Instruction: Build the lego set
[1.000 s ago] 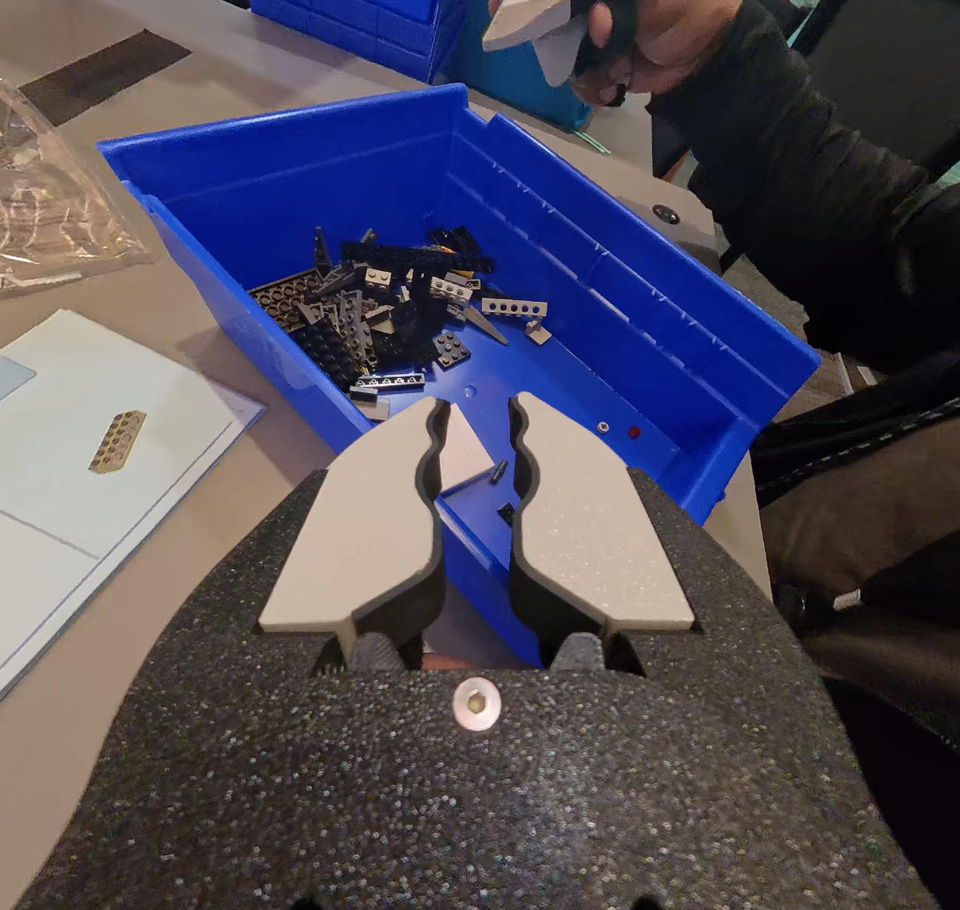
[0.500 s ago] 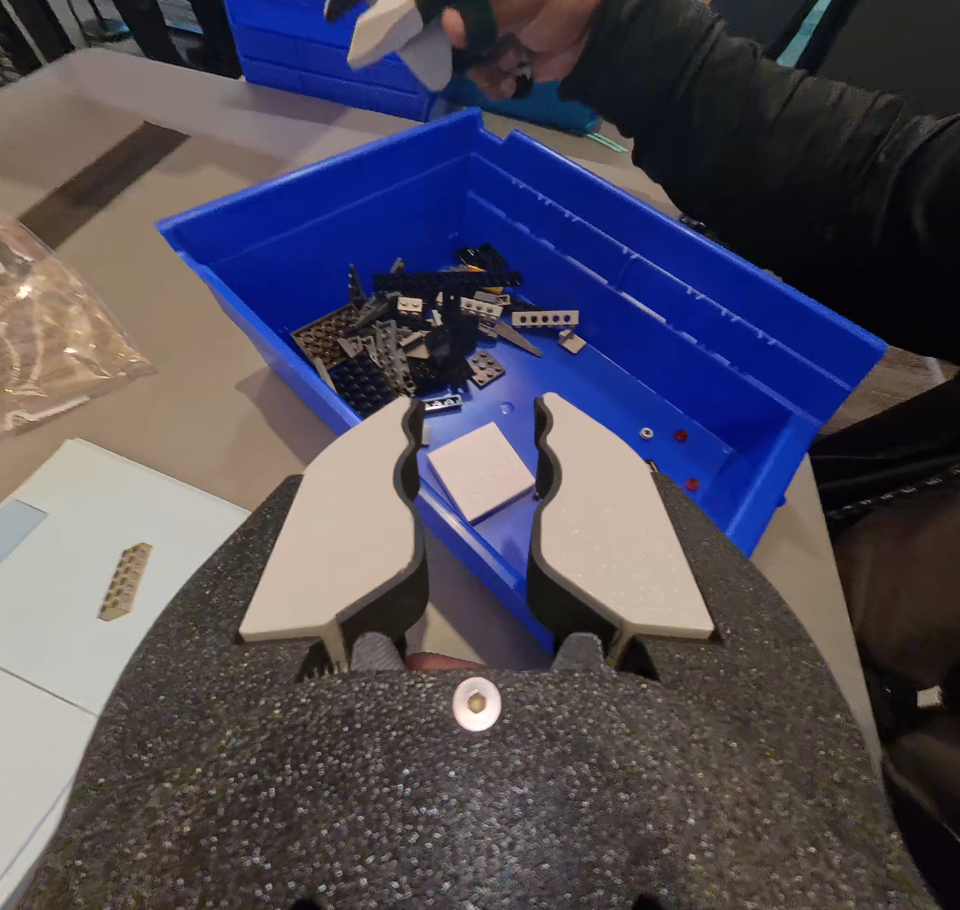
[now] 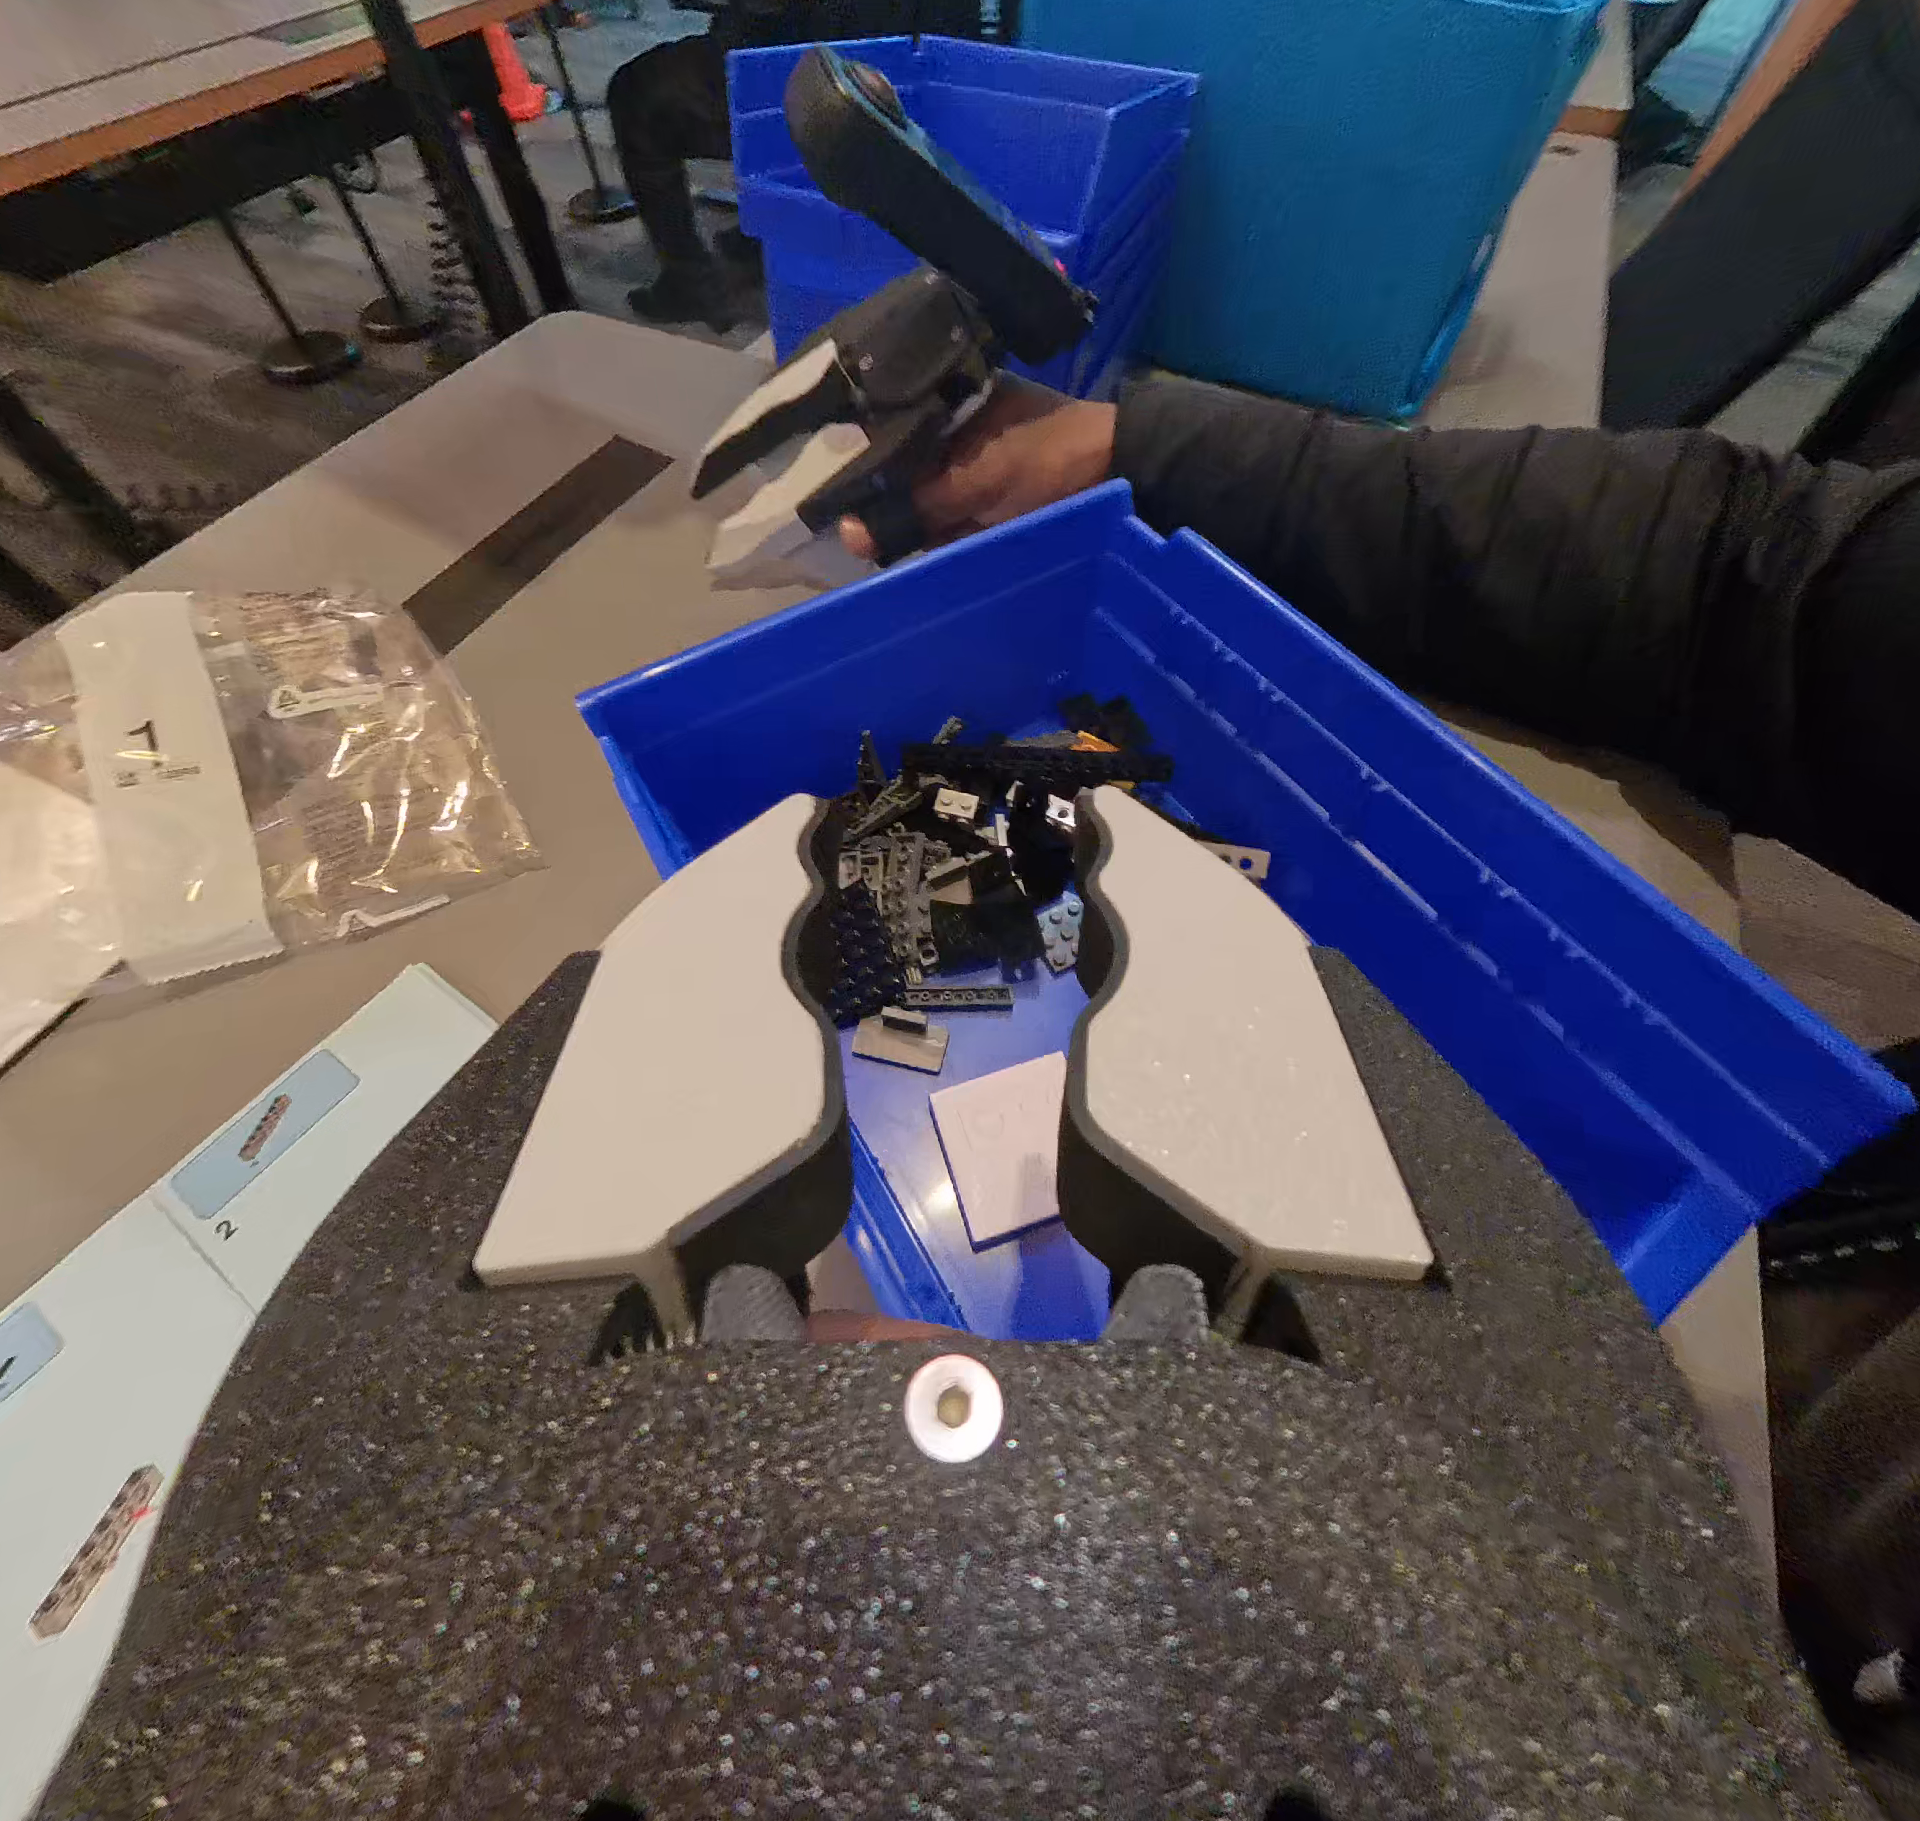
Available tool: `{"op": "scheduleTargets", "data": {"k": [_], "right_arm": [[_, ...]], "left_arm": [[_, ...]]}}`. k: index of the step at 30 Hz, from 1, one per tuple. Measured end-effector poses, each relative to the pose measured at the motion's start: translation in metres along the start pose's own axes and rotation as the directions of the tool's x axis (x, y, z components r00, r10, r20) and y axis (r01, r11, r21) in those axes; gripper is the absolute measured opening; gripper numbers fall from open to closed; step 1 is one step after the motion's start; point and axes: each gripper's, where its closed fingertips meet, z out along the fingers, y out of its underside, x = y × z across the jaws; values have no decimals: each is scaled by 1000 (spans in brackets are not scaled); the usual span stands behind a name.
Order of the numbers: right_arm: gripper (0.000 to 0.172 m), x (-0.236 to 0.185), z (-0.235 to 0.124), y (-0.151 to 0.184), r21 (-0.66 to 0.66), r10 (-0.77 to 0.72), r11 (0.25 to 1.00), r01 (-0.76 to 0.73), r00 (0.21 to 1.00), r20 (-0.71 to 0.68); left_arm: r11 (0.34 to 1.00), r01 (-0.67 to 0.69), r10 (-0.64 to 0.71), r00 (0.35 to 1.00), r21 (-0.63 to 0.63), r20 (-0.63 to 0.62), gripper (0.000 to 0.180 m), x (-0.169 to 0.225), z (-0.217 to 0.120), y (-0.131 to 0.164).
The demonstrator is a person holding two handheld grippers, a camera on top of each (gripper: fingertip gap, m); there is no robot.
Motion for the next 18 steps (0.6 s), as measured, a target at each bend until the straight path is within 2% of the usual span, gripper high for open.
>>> {"op": "scheduleTargets", "data": {"k": [3,9,13,18], "right_arm": [[50,0,4,11,-70,-57,996,57,998,-2],[49,-8,2,16,-89,-150,985,149,989,-4],[49,-15,4,21,-116,-202,972,203,979,22],[49,-23,6,26,-141,-260,954,266,964,59]], "left_arm": [[1000,22,-22,998,-9,61,44,3,7,-8],[999,25,-22,996,-38,89,44,27,38,-9],[990,26,-18,998,-137,58,46,36,71,11],[957,-25,47,997,-287,69,46,34,110,42]]}}
